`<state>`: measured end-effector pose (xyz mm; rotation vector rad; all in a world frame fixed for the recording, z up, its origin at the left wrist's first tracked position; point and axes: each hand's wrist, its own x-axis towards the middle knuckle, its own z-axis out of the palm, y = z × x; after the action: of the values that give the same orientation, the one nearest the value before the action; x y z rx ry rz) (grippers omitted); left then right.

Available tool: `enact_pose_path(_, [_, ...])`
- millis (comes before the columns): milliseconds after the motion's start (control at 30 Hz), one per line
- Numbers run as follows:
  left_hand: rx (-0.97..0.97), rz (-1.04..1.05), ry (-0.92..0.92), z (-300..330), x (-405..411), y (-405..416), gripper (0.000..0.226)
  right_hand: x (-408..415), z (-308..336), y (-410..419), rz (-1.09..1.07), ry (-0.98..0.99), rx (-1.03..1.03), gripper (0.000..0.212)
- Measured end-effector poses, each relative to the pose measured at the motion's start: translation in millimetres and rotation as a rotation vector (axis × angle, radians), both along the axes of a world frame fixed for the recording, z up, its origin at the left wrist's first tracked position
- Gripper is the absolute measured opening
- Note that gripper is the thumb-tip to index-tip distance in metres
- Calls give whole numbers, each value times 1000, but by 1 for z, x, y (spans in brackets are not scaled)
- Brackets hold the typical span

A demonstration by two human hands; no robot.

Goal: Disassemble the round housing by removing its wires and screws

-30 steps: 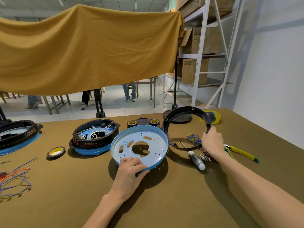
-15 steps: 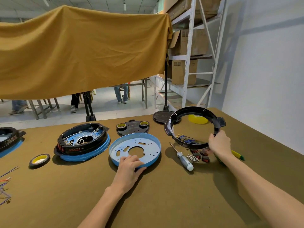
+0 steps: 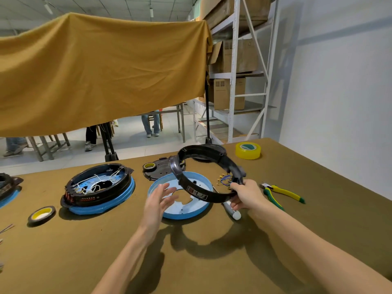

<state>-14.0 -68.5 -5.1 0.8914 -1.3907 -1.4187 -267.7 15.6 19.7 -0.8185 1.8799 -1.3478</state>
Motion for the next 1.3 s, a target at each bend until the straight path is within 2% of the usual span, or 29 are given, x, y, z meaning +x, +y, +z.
enact_pose_path(67, [-34,-8,38,10,8,3,39,13,7,2,95,-105,45,19])
enact_pose_path(167, [-227,71,-161,16,23,0,70,24,22,9,235,-278,140,23])
enact_pose_path(233, [-296,1,-199,24,30,-1,80,26,32,14,348,-397,237,31])
enact_pose_path(333, [-302,-18,-169,36,36,-2,46,27,44,20,643,-597,368,26])
enact_pose_path(367, [-306,7,-162,36,38,-3,40,28,45,22,694,-646,379,31])
enact_pose_path(467, [-387,79,-255,28,50,-5,31,26,37,24,603,-732,324,52])
enact_pose_path(533, [-403,88,-346,17,57,-3,15,26,29,23,519,-656,281,71])
enact_pose_path(600, [-352,110,-412,6,61,-1,13,32,20,19,454,-498,256,80])
enact_pose_path(700, [-220,209,-470,-5,62,1,25,44,7,17,396,-203,234,68])
enact_pose_path(800, [-182,243,-645,-17,60,5,31,55,-10,17,358,-5,264,52])
enact_pose_path(933, [-142,237,-740,-35,56,4,36,58,-29,19,310,109,320,43])
enact_pose_path(1067, [-190,293,-895,-52,55,-1,46,60,-34,16,281,191,319,39])
enact_pose_path(1167, [-221,269,-860,-59,57,3,58,61,-32,11,236,299,299,43])
enact_pose_path(1300, [-242,207,-844,-62,64,10,76,62,-33,15,240,344,311,42])
